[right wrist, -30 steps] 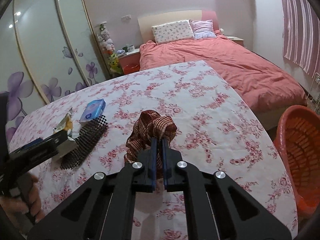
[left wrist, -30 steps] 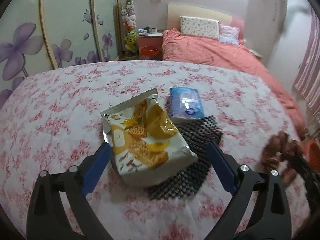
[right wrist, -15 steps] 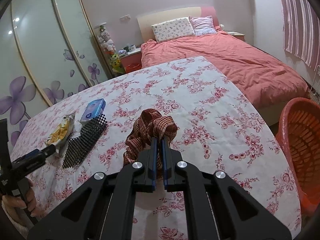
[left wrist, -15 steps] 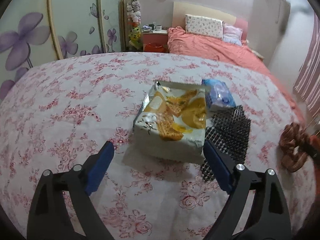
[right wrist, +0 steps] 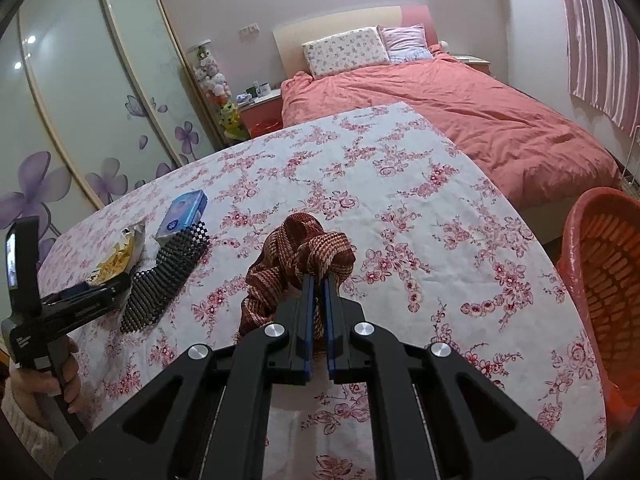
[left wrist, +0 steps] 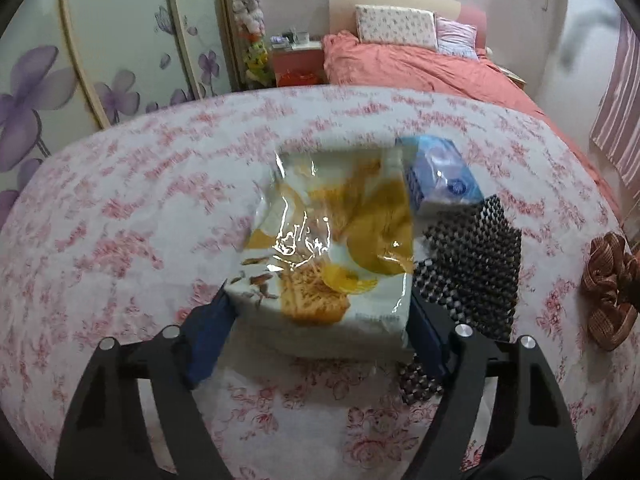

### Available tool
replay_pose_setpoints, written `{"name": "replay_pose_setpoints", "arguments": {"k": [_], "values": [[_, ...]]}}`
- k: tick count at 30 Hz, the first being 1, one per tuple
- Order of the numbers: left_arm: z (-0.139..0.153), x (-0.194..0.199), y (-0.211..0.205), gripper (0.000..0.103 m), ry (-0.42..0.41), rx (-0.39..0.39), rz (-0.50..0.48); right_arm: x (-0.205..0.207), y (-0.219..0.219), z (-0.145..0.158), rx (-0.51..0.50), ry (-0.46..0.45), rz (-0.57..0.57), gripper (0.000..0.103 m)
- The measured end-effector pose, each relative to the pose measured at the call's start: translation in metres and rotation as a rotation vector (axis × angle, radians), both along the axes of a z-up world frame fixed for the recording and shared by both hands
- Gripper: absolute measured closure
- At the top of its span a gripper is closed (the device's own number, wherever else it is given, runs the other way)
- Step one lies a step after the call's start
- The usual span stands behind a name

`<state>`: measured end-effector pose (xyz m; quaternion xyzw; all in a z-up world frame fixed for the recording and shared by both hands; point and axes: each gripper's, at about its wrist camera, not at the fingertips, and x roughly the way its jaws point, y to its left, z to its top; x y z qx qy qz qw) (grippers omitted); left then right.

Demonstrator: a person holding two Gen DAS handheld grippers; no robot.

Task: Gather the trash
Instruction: 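Grasp the brown plaid cloth with the right tool while the left tool approaches the chip bag, then grasp the yellow chip bag with the left tool and lift it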

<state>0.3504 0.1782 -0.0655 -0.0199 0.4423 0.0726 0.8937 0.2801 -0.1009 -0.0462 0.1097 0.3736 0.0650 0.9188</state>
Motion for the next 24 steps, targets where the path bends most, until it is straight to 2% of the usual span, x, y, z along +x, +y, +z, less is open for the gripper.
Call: {"name": "replay_pose_setpoints", "arguments": {"k": [9,24], "values": [[0.004,-0.008,0.006,0.03,-0.04,-0.028,0.002,-0.003,-0.005,0.001,0.016,0.004,-0.011,0.098],[0.037,-0.04,-0.017,0.031,-0.127,-0.038,-0.043,-0.025,-0.016,0.019,-0.018,-0.052,-0.033,0.098]]}}
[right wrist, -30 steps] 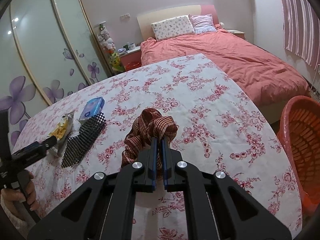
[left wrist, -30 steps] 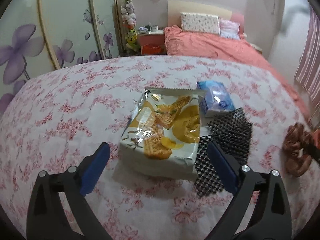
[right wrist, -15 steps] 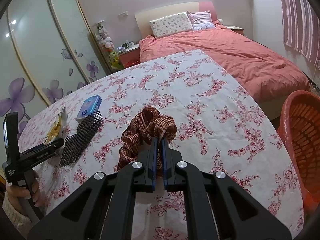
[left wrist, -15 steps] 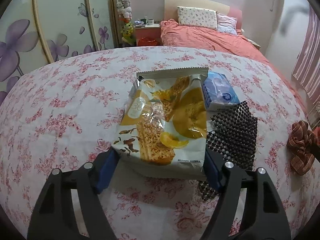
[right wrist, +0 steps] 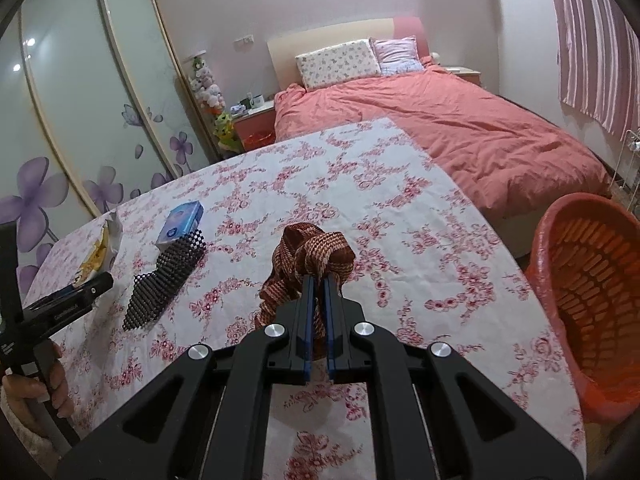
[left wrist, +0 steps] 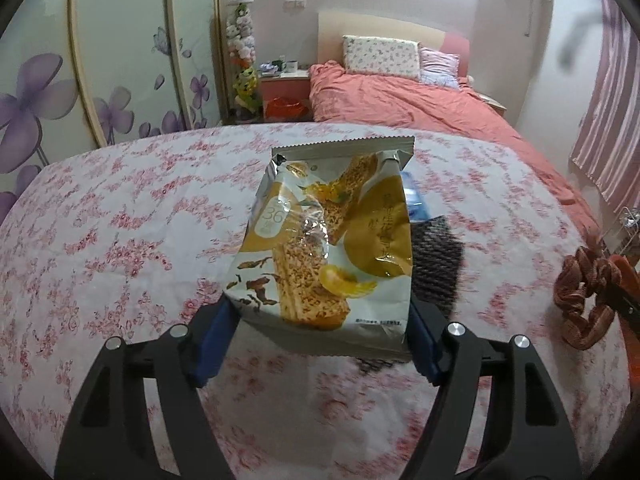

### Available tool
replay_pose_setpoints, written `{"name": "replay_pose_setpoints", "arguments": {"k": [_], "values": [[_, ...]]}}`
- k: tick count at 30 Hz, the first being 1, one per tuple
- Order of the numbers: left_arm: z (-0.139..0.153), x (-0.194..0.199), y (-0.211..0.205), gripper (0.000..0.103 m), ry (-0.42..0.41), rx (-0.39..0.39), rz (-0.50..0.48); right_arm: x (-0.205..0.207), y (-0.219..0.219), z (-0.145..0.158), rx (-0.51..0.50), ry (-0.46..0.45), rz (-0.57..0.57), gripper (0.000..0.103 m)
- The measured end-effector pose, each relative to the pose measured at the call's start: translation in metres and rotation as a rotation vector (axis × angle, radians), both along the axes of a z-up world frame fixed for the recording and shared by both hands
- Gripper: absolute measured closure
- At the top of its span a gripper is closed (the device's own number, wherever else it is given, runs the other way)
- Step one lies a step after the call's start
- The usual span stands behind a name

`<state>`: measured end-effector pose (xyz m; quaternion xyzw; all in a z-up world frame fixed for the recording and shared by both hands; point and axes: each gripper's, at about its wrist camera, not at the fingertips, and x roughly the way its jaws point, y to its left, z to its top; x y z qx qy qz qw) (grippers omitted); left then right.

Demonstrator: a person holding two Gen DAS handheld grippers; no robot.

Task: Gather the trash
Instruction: 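Grasp the yellow chip bag with the left tool and lift it, then carry the chip bag and plaid cloth to the basket and open both tools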

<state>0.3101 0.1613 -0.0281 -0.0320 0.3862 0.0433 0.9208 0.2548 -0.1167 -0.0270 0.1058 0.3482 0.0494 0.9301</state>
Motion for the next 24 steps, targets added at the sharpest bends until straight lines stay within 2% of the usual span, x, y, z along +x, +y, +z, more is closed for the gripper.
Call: {"name": "replay_pose_setpoints", "arguments": {"k": [14,24], "values": [[0.04,-0.033,-0.091,0.031,-0.076,-0.06,-0.21,-0.038,-0.044,0.031,-0.017,-0.115,-0.097,0.098],[0.05,-0.046,-0.173,0.031,-0.112,-0.092,-0.37,-0.077,-0.104,0.048,-0.061,-0.208,-0.279,0.098]]}}
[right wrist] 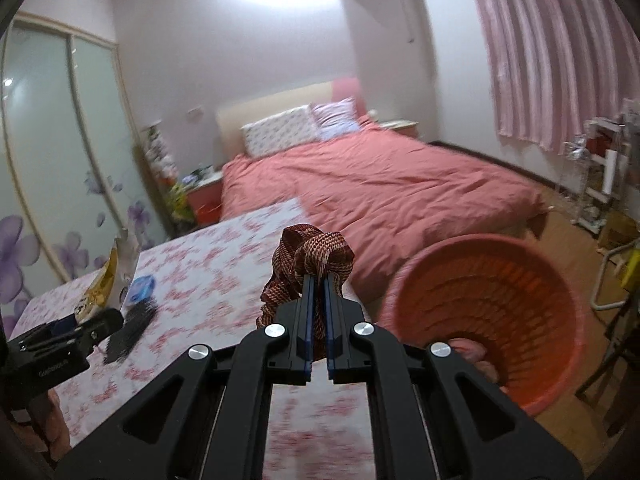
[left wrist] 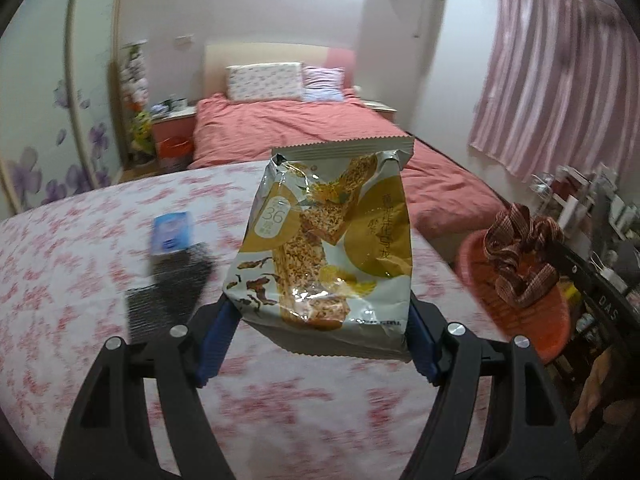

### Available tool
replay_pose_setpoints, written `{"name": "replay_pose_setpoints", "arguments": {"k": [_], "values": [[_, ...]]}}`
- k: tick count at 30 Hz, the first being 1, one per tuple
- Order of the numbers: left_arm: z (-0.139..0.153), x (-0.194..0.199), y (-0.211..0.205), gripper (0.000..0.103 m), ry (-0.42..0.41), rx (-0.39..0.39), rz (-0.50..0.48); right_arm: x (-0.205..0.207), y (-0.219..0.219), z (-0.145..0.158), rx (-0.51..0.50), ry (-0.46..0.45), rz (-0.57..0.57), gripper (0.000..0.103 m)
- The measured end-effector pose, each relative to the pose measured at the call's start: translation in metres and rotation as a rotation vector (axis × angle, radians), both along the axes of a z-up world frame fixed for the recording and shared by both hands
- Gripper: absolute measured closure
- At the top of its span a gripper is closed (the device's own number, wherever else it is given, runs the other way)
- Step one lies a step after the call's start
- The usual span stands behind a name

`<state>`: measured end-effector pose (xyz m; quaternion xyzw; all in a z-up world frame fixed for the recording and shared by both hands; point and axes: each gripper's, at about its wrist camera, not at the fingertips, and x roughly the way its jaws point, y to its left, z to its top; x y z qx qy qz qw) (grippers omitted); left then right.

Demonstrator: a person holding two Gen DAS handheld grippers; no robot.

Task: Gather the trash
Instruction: 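Carry the chip bag and plaid cloth to the basket and open both tools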

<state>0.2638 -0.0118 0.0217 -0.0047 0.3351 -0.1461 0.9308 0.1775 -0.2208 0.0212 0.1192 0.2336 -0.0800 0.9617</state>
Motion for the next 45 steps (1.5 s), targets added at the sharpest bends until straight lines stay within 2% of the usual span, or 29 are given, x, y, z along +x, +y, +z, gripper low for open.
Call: {"name": "replay_pose_setpoints", "arguments": {"k": [4,9,14,20,26,37,42,45], "values": [[0.001,-0.004,-0.037,0.031,0.001,-0.019,-0.078,-0.015,-0.031,0.004,-0.023,-0.031,-0.108,0.098],[0.004,-0.011,-0.076,0.031,-0.004,-0.045,-0.163,-0.024,-0.059,0.006,-0.012,-0.054,-0.184,0.098],[0.012,-0.015,-0.12,0.031,-0.017,-0.054,-0.25,-0.026,-0.075,0.003,-0.008,-0.066,-0.216,0.098],[0.004,-0.022,-0.165,0.031,-0.004,-0.053,-0.337,-0.026,-0.091,-0.004,0.006,-0.07,-0.244,0.098],[-0.011,-0.02,-0.2,0.031,0.028,-0.039,-0.383,-0.03,-0.112,-0.011,0.031,-0.063,-0.276,0.098],[-0.031,-0.005,-0.241,0.031,0.071,-0.025,-0.424,-0.028,-0.133,-0.02,0.092,-0.047,-0.299,0.097],[-0.044,0.004,-0.253,0.028,0.106,-0.007,-0.429,-0.021,-0.147,-0.027,0.148,-0.031,-0.284,0.09],[-0.054,0.01,-0.257,0.025,0.128,0.007,-0.431,-0.021,-0.146,-0.032,0.153,-0.019,-0.283,0.072]]}}
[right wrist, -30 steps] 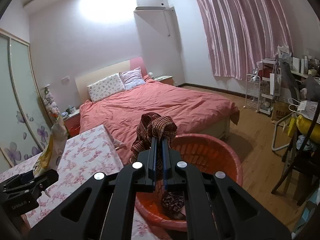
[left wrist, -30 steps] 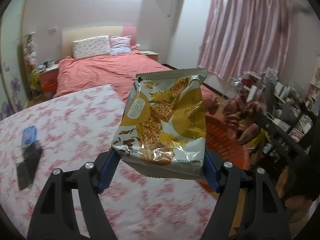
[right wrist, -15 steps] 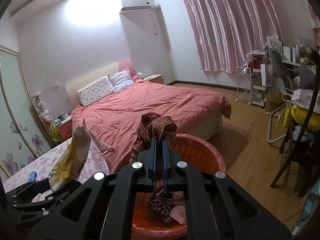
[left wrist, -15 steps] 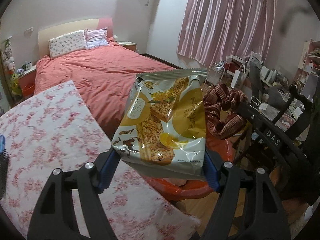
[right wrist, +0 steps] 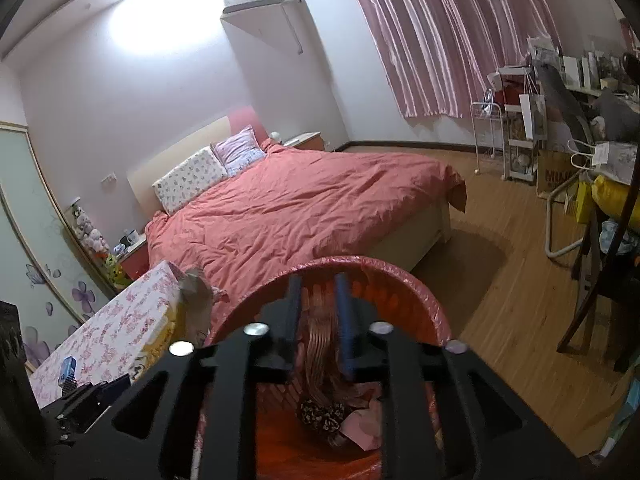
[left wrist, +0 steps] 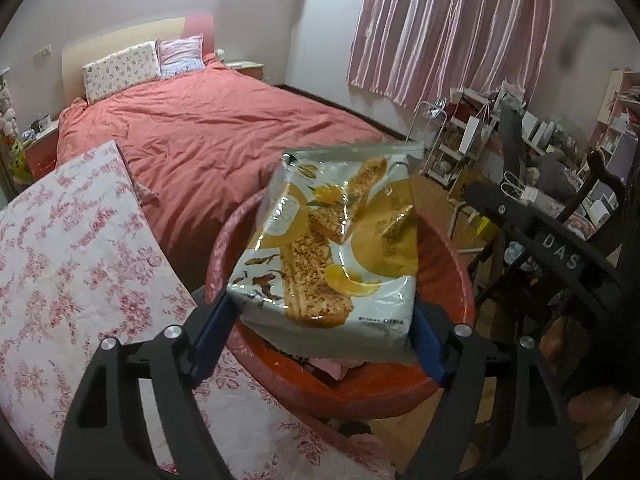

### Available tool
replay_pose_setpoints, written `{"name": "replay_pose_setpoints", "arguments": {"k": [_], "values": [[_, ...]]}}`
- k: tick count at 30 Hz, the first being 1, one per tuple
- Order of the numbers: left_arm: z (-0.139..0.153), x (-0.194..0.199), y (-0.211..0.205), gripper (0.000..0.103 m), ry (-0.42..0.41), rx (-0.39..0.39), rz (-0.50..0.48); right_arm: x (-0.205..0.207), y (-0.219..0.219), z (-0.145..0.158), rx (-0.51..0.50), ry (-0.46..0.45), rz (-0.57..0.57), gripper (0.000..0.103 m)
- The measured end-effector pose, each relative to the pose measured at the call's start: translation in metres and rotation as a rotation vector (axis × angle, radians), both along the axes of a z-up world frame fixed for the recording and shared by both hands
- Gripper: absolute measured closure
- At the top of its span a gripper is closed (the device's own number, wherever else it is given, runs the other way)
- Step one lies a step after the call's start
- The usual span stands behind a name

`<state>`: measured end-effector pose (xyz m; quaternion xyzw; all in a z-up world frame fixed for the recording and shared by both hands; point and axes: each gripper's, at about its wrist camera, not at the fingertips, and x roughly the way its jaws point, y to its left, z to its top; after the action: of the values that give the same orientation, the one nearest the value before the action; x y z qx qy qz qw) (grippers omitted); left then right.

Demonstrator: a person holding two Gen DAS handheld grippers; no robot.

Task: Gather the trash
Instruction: 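Carry the chip bag and plaid cloth to the basket and open both tools, then move both tools back to the bed toward the black mesh pad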

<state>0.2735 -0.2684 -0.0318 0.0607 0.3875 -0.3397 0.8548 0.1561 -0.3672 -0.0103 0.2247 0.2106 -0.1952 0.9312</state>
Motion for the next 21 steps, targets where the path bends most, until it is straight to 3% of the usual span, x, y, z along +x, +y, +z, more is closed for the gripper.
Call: {"name": "replay_pose_setpoints", "arguments": {"k": [3,12,21], "values": [[-0.006,0.006,0.001,0.022,0.014,0.015,0.01,-0.002,0.004,-0.003,-0.003,0.016,-0.01,0.066],[-0.01,0.007,0.019,0.02,0.01,0.026,0.044,-0.001,0.006,-0.001,-0.008,0.043,-0.015,0.066],[-0.003,0.007,0.07,0.02,-0.021,0.063,0.148,0.003,0.024,0.006,-0.039,0.053,0.042,0.066]]}}
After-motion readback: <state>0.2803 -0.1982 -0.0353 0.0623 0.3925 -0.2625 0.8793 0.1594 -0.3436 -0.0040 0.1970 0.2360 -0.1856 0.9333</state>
